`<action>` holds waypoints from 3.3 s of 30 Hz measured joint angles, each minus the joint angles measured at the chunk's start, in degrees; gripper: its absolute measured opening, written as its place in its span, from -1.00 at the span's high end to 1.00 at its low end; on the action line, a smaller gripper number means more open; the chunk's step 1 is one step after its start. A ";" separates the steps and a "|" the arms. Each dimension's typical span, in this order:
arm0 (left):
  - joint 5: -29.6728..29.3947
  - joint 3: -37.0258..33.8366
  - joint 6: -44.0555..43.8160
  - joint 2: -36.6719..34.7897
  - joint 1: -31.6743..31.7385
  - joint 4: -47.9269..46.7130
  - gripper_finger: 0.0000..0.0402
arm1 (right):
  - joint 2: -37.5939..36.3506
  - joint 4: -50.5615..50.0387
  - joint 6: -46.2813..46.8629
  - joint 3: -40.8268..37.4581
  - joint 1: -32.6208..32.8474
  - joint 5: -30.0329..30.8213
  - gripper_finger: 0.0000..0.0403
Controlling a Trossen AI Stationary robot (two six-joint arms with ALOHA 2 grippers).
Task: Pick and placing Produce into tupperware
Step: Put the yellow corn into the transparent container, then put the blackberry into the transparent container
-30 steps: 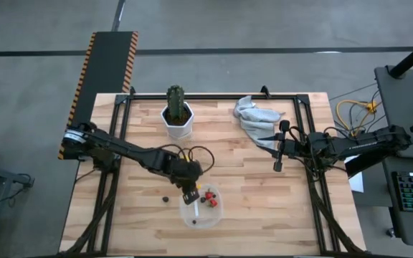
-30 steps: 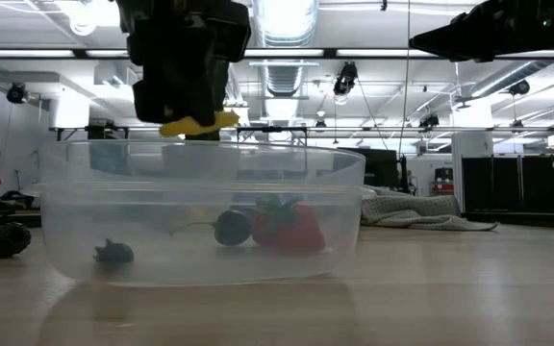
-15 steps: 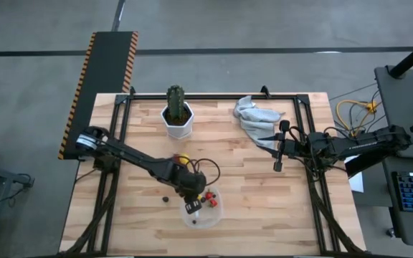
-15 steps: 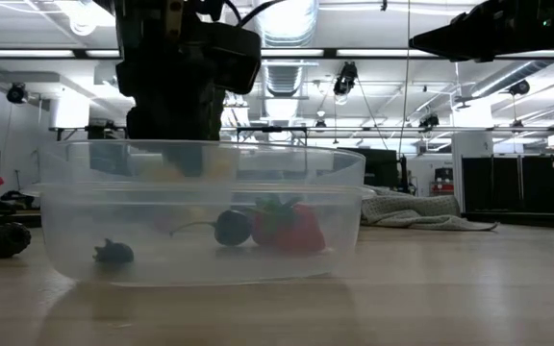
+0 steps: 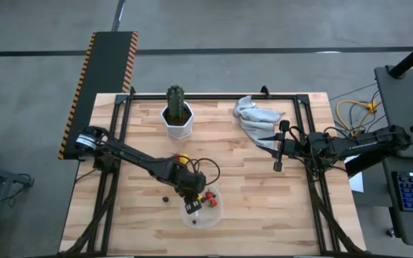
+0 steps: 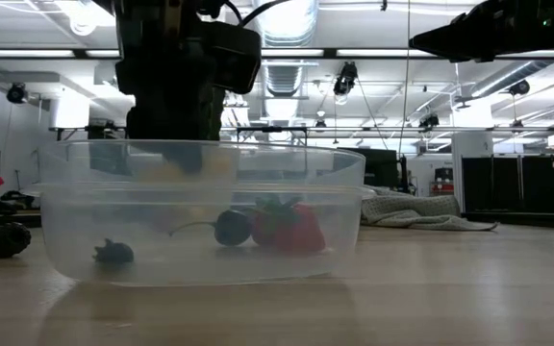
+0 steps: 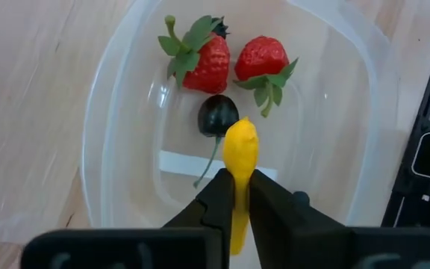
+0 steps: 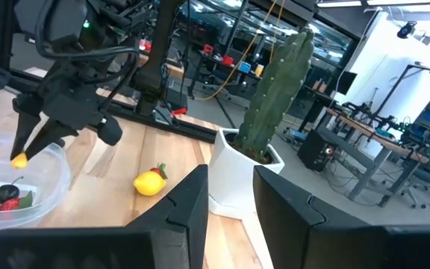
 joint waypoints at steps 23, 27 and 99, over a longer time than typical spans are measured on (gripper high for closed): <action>-0.61 -0.07 1.87 -0.12 0.02 0.96 0.77 | 0.01 0.00 0.20 0.00 0.00 0.02 0.50; -0.70 0.02 3.04 -0.12 0.02 0.96 0.77 | 0.00 -0.02 0.20 0.00 0.02 0.02 0.50; -13.92 -12.91 19.45 -10.66 -14.12 -16.08 0.18 | 0.06 -0.02 0.66 0.00 0.00 -0.01 0.50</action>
